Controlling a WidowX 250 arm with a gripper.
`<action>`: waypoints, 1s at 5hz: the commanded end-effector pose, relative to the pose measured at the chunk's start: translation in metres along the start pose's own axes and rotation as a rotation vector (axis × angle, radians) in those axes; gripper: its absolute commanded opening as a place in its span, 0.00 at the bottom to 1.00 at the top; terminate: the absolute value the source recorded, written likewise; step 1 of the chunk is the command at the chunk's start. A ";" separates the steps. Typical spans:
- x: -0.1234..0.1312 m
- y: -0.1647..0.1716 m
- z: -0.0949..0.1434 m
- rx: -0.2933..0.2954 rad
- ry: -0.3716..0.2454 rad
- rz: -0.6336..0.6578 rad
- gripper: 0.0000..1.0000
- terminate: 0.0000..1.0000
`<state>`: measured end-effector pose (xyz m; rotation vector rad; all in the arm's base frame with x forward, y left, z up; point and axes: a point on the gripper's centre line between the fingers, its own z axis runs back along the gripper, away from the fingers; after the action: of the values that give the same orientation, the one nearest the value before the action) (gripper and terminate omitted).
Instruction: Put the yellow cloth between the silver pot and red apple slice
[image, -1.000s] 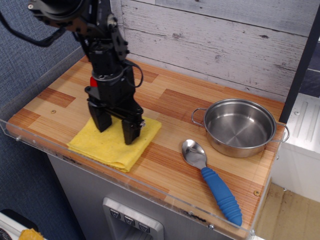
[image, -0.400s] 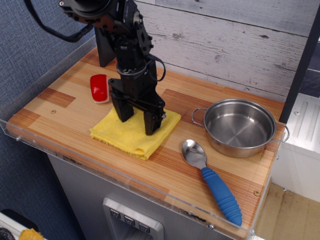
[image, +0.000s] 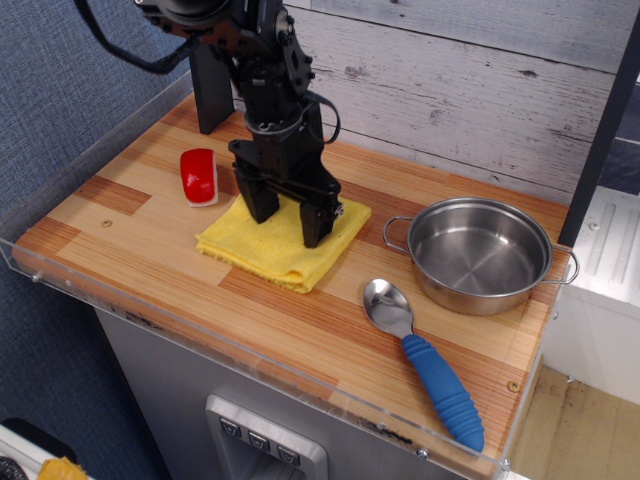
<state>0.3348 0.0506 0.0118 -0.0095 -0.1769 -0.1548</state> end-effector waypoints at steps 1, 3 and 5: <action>0.032 0.008 0.010 0.008 -0.063 -0.045 1.00 0.00; 0.049 0.014 0.009 0.008 -0.091 -0.023 1.00 0.00; 0.060 0.016 0.025 0.036 -0.102 -0.027 1.00 0.00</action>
<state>0.3821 0.0574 0.0220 0.0036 -0.2194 -0.1694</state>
